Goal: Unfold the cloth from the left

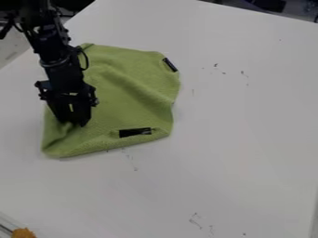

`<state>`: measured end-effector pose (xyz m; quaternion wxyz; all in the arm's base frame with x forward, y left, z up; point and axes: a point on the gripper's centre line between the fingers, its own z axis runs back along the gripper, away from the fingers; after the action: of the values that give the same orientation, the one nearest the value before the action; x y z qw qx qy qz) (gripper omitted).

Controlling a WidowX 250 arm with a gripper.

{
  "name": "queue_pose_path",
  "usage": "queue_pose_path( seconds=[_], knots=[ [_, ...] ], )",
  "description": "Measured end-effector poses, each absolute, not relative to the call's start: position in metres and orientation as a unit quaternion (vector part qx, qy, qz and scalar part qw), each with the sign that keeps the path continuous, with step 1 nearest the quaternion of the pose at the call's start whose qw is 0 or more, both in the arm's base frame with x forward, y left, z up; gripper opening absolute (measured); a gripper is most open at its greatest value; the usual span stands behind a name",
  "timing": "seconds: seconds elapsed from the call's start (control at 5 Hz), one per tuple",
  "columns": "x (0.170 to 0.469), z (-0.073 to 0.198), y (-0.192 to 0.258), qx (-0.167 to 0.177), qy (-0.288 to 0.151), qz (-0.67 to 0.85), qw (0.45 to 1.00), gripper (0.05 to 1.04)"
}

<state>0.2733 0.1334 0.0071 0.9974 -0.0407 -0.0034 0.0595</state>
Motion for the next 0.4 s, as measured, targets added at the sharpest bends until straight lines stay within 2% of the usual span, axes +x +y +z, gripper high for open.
queue_pose_path(
  seconds=[0.2,0.4],
  knots=[
    [0.2746,0.0085,0.1365,-0.043,-0.001,0.057,0.997,0.297],
    [0.2763,0.0122,0.1392,-0.039,0.005,0.058,0.998,0.123]
  ],
)
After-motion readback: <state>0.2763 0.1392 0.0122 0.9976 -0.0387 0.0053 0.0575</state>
